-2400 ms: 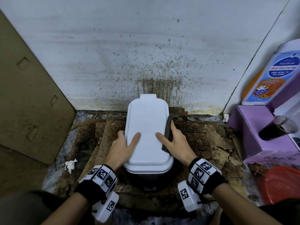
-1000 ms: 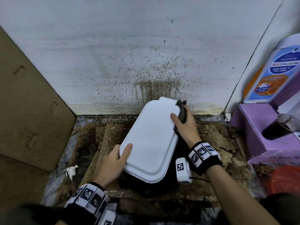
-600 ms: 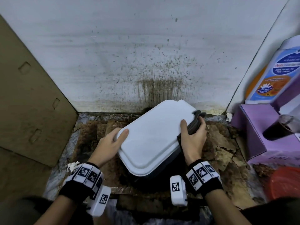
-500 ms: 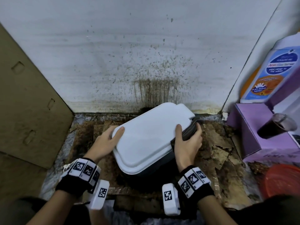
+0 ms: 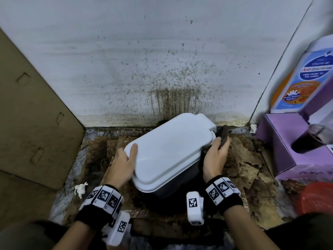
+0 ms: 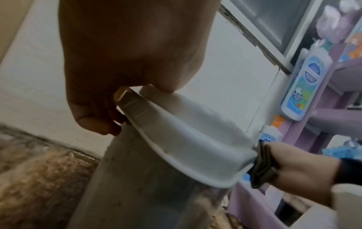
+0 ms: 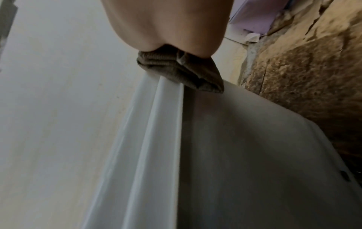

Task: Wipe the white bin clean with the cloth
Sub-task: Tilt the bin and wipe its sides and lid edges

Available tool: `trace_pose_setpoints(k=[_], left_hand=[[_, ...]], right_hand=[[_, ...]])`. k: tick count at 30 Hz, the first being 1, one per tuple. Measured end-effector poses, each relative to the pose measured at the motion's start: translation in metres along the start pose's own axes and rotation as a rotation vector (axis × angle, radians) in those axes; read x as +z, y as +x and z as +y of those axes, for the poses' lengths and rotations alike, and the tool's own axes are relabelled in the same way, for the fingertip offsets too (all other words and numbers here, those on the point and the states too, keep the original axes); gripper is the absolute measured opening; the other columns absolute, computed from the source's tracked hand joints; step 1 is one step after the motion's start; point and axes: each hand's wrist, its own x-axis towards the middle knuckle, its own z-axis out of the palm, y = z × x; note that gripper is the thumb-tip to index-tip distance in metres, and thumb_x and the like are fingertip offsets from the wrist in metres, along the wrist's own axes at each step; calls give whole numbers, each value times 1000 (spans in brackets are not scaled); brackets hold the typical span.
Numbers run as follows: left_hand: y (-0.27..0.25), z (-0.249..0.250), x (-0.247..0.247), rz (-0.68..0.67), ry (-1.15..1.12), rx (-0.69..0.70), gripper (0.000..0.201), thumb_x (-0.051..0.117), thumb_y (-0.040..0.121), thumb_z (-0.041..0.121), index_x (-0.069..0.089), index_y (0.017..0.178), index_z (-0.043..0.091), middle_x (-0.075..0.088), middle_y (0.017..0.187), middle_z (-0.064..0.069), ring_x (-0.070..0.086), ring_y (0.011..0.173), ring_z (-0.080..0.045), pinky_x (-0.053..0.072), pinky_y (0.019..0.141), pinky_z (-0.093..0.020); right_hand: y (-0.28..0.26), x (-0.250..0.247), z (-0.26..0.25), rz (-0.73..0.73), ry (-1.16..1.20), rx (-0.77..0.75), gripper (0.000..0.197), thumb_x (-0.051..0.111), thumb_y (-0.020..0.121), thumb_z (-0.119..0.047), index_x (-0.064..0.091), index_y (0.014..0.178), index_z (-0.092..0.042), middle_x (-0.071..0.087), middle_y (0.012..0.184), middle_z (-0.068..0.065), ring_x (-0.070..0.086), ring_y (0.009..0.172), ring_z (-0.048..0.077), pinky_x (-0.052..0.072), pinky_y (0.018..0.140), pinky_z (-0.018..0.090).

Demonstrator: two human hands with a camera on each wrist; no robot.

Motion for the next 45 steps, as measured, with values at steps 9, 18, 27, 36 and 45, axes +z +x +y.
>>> trace_pose_setpoints(k=[9, 18, 27, 36, 45], left_hand=[[-40, 9, 16, -19, -206, -30, 85, 49, 92, 72, 22, 146, 13, 52, 134, -2, 55, 117, -24, 47, 101, -42], [-33, 1, 12, 100, -234, 80, 90, 53, 81, 84, 33, 150, 30, 56, 141, 5, 57, 126, -25, 47, 106, -51], [3, 11, -11, 10, -266, 184, 68, 63, 90, 64, 45, 149, 37, 54, 143, 13, 52, 126, -13, 44, 108, -41], [21, 6, -14, 10, -227, 168, 86, 60, 88, 71, 25, 160, 40, 40, 161, 7, 44, 143, -22, 41, 115, -49], [14, 16, -5, 298, 227, 198, 73, 51, 99, 60, 30, 160, 28, 39, 148, -19, 37, 138, -39, 28, 113, -54]], right_hand=[[49, -8, -26, -297, -81, 36, 54, 42, 106, -45, 30, 156, -33, 40, 156, -4, 41, 140, 19, 37, 103, 33], [41, -22, 1, -256, 45, -81, 35, 45, 107, -32, 56, 140, -30, 62, 134, -17, 57, 125, 3, 45, 109, 34], [-15, -44, 17, -44, 119, -68, 40, 41, 108, -31, 49, 145, -15, 56, 136, -9, 52, 126, 8, 39, 83, -4], [-38, -43, 22, -14, 117, -62, 42, 40, 108, -33, 47, 148, -20, 57, 134, -14, 53, 124, 3, 41, 88, 0], [-32, -43, 18, -78, 102, -80, 42, 41, 108, -35, 49, 146, -22, 60, 133, -14, 55, 117, -10, 44, 92, 8]])
